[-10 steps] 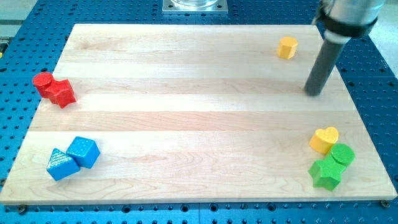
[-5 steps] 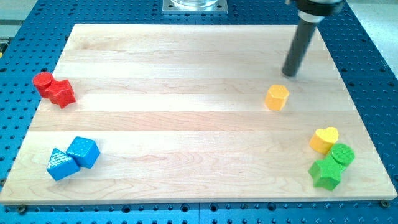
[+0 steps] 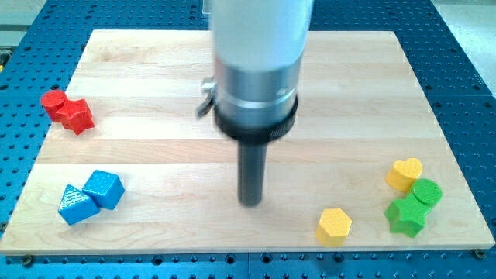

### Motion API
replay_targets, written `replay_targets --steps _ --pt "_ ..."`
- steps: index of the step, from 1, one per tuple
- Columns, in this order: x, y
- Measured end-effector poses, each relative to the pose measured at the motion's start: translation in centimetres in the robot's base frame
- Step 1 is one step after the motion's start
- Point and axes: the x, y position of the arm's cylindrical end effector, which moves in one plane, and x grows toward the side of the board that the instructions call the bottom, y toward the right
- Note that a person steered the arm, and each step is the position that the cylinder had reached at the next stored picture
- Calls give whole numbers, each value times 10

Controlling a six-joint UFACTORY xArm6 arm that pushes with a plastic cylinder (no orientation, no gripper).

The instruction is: Push the yellow blocks closer to the green blocks

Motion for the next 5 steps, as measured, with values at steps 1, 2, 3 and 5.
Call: replay_targets --steps 1,2,3,5 --pt "35 7" --pt "36 8" --pt "36 49" --pt "35 152"
